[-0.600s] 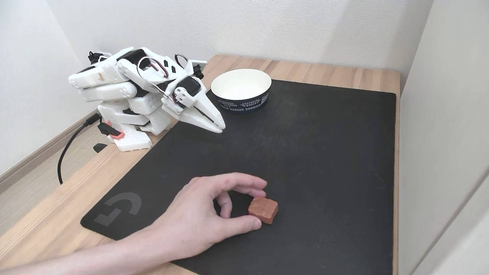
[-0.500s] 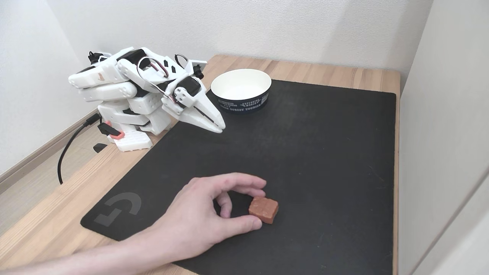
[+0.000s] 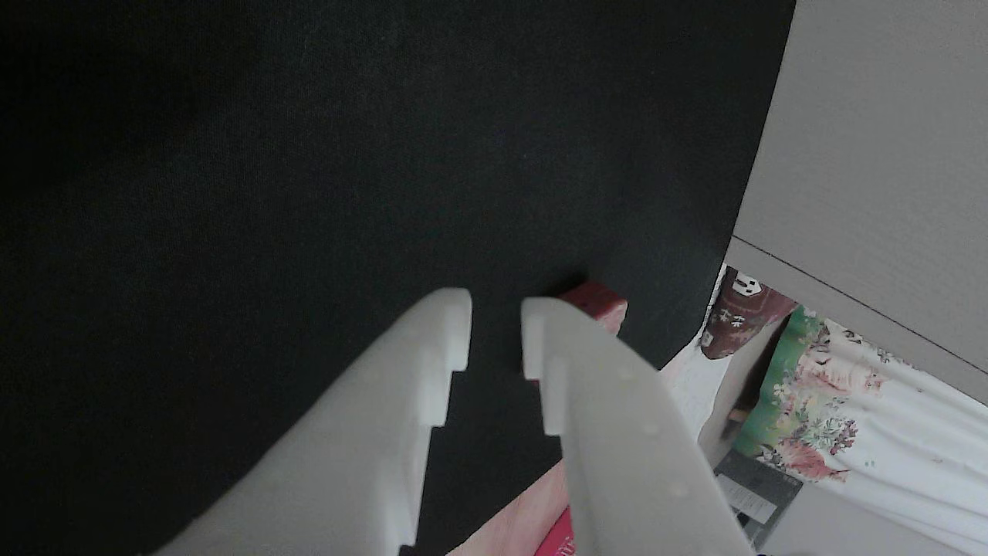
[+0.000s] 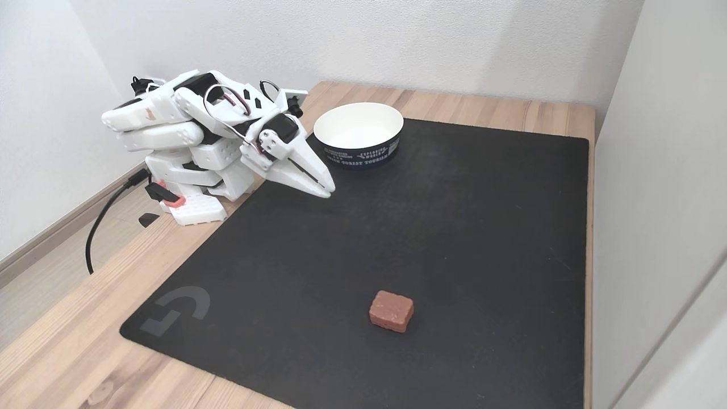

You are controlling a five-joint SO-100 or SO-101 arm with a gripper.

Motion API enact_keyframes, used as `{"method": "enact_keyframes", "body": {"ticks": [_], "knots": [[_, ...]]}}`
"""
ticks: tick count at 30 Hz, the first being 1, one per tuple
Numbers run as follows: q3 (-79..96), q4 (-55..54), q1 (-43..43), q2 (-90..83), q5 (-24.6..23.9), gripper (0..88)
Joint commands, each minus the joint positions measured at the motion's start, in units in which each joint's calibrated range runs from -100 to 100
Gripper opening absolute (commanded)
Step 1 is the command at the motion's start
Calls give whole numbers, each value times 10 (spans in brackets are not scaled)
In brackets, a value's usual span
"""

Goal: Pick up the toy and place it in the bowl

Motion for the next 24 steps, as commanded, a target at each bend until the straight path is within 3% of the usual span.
{"method": "enact_keyframes", "body": {"ticks": [1, 24], "knots": [[8, 2, 2, -7, 0, 26], [8, 2, 3, -7, 0, 26]]}}
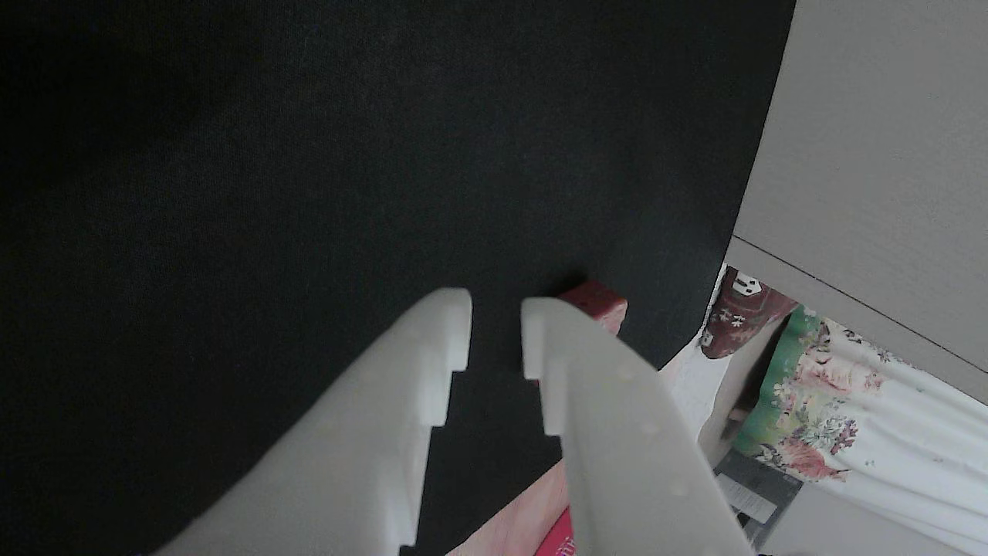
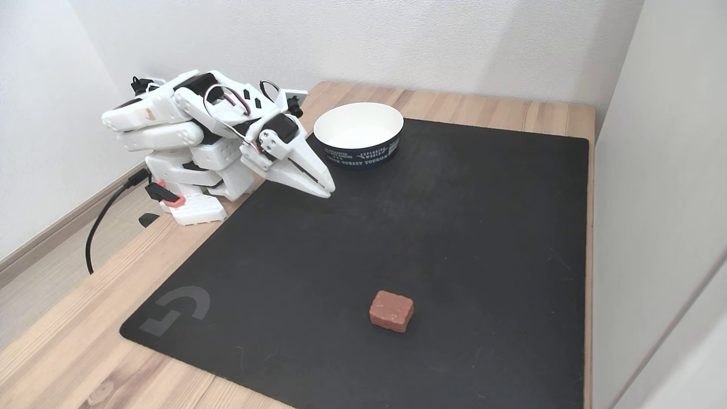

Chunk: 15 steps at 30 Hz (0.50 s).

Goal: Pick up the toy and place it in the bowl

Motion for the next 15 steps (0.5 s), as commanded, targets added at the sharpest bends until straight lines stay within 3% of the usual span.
{"method": "enact_keyframes", "body": {"ticks": [1, 15], "knots": [[8, 2, 3, -7, 0, 26], [8, 3, 7, -7, -3, 26]]}}
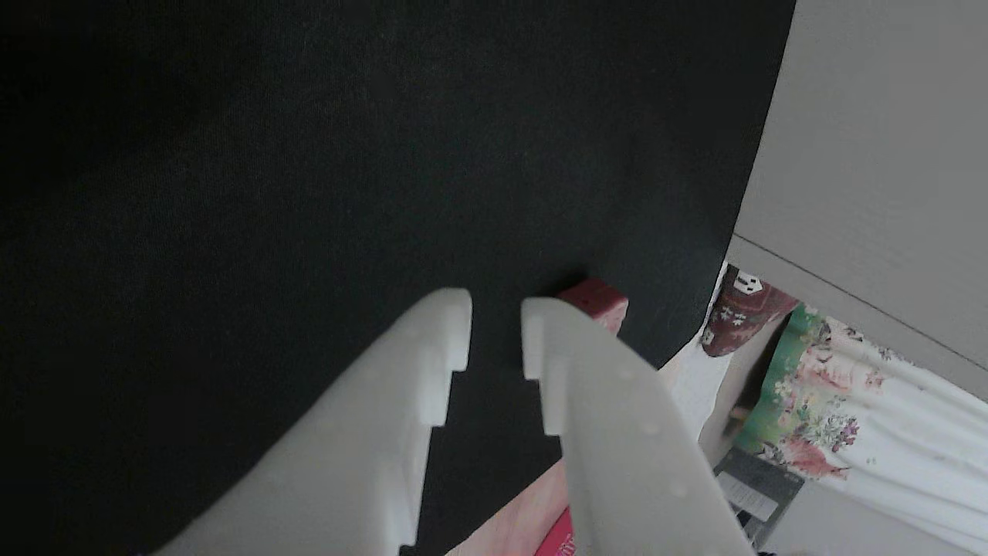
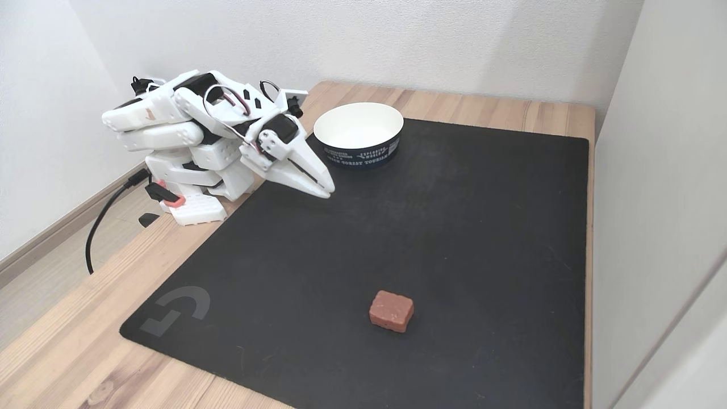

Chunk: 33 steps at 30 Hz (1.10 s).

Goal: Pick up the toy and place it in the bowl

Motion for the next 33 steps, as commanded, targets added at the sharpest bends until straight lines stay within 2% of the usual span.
{"method": "enact_keyframes", "body": {"ticks": [1, 33], "knots": [[8, 3, 4, -7, -3, 26], [5, 8, 23, -7, -4, 24]]}}
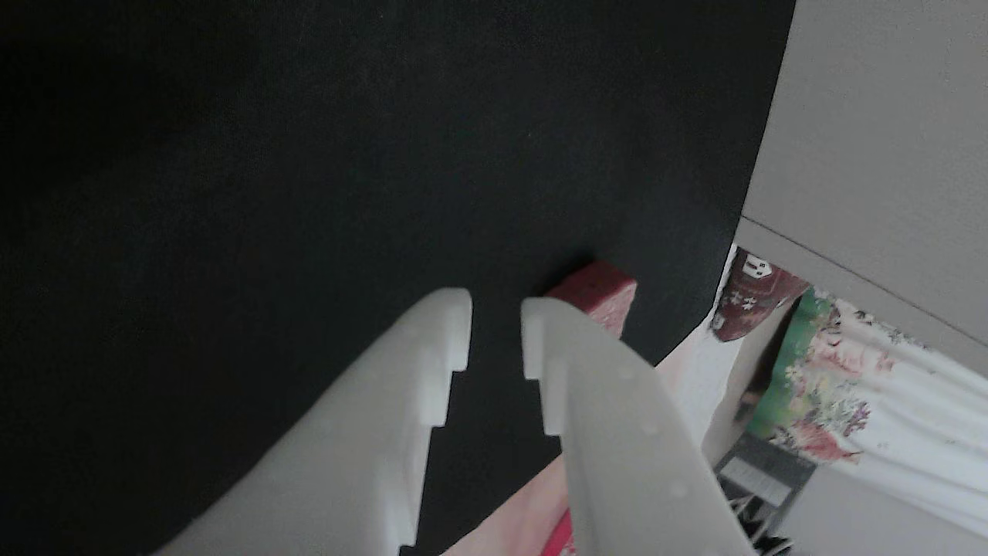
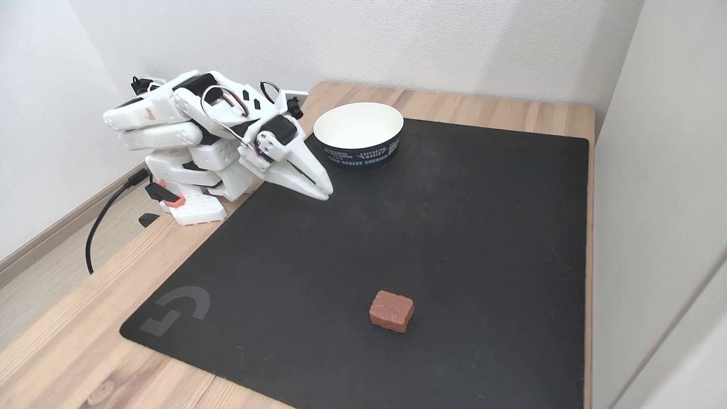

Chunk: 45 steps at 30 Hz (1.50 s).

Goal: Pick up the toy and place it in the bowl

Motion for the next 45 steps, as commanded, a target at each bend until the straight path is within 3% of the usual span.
{"method": "enact_keyframes", "body": {"ticks": [1, 10, 14, 25, 35, 45], "knots": [[3, 8, 18, -5, -3, 24], [-123, 28, 61, 57, -5, 24], [-207, 27, 62, 165, -36, 24], [-534, -21, 64, 534, -37, 24], [-870, 24, 152, 842, -32, 24], [-1145, 95, 151, 1098, -34, 23]]}}
